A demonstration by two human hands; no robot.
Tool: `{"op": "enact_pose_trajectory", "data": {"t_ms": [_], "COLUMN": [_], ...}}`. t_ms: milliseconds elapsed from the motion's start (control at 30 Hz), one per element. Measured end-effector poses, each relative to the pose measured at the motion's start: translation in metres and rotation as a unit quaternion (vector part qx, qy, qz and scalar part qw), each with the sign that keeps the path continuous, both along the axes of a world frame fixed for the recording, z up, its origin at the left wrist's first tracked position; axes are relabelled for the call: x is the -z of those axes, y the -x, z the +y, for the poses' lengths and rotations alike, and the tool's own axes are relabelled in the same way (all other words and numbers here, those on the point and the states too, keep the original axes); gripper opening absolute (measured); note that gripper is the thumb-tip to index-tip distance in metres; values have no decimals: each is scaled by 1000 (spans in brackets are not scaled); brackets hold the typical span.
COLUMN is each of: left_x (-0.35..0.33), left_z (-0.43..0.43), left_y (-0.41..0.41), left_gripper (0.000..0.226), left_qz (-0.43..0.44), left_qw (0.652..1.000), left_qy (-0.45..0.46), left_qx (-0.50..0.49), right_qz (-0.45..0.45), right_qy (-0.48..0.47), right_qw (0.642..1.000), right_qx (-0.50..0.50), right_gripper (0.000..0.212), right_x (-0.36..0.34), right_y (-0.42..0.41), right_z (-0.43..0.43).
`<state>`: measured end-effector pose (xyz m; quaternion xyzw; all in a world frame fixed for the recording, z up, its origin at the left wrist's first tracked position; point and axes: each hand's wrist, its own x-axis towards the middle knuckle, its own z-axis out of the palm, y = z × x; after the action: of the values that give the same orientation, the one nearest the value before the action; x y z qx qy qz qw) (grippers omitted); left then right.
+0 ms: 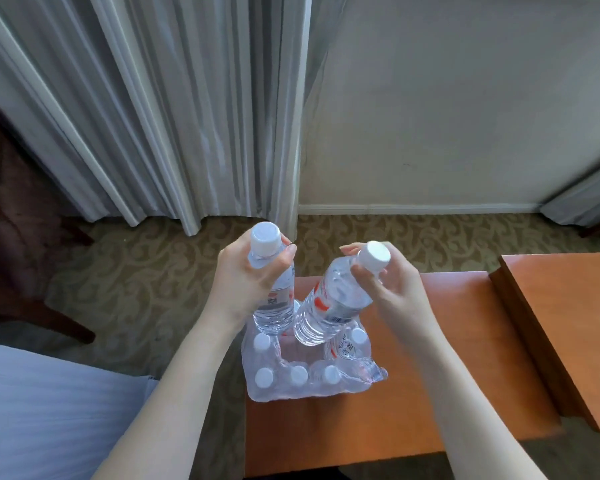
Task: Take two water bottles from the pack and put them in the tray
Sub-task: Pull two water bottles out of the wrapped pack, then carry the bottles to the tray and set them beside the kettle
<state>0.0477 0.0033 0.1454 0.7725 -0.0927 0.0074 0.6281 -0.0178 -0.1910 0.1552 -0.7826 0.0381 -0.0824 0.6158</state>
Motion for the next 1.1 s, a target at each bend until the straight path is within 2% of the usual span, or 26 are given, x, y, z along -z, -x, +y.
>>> {"op": "enact_pose_trajectory", "data": {"t_ms": [67, 200, 333, 533, 700, 900, 1000, 1100], "left_x": [-9, -27, -45, -67, -87, -113, -125, -133], "left_z": [-1, -12, -31, -76, -138, -230, -294, -354], "left_y": [-2, -7, -7, 5, 32, 93, 148, 200], "left_gripper": [17, 16, 23, 33, 28, 28, 30, 32], "left_qz": [-12, -38, -38, -39, -64, -96, -121, -131], "left_qw": [1000, 999, 997, 990, 977, 957, 942, 925], "left_qy": [-1, -16, -32, -35, -40, -22, -13, 4], "left_qx": [4, 20, 55, 130, 199, 273, 313, 356], "right_qz": [-19, -60, -92, -108, -118, -135, -137, -125], "right_qy": [32, 153, 225, 238, 238, 246, 259, 261], "right_qw": [999, 984, 965, 952, 939, 920, 906, 894], "right_qx": [11, 68, 98, 161, 219, 274, 306, 342], "right_gripper": [13, 32, 33, 32, 34, 34, 37, 25], "right_x": [-17, -35, -48, -71, -86, -106, -120, -130], "right_y": [-3, -4, 6, 35, 80, 165, 234, 299], "right_z": [3, -1, -21, -66, -119, -197, -249, -293]}}
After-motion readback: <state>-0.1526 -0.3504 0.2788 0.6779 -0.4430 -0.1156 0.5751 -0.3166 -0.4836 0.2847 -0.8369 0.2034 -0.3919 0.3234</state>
